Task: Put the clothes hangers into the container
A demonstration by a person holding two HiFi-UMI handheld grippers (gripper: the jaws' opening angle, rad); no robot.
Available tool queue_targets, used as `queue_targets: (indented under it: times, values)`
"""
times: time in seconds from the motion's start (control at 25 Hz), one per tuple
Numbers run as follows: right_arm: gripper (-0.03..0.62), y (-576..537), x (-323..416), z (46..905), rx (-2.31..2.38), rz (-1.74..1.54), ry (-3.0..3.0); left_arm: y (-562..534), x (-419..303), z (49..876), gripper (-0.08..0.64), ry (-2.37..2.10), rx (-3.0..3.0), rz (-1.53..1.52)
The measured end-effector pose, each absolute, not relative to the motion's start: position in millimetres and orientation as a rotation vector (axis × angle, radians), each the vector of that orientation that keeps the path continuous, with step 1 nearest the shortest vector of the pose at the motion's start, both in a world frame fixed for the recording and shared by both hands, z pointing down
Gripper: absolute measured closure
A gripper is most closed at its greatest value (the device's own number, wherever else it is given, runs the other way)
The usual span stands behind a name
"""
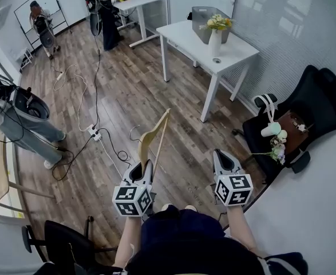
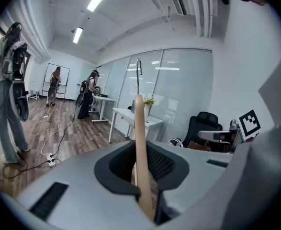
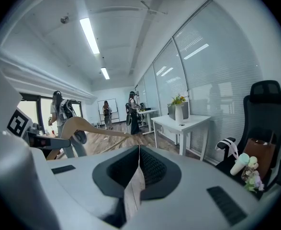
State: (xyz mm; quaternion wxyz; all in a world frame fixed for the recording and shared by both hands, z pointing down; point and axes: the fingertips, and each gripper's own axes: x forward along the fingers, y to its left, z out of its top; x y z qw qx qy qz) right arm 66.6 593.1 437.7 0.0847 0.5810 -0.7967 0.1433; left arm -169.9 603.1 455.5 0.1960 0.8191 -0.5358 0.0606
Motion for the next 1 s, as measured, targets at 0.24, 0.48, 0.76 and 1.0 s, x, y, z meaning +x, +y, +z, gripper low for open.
queue_targets:
  times: [0.24,0.48,0.76,1.0]
  values:
    - [0.563,589,47,438,1.766,0.422,-2.37,594,-190,457,0.506,-1.475,2.32,0.168]
    - [0.563,581,27,441,1.803,0.428,-2.351,582,-207,457,0.506,-1.439,2.357,0.166]
    - [0.563,568,9,445,1.78,0.432,-2.35,567,-219,460,0.506,-1.431,2.349,0.161]
    - [0.563,545,17,452,1.773,0.446,-2.364,543,-210,469,0.506,-1.435,2.326,0.177]
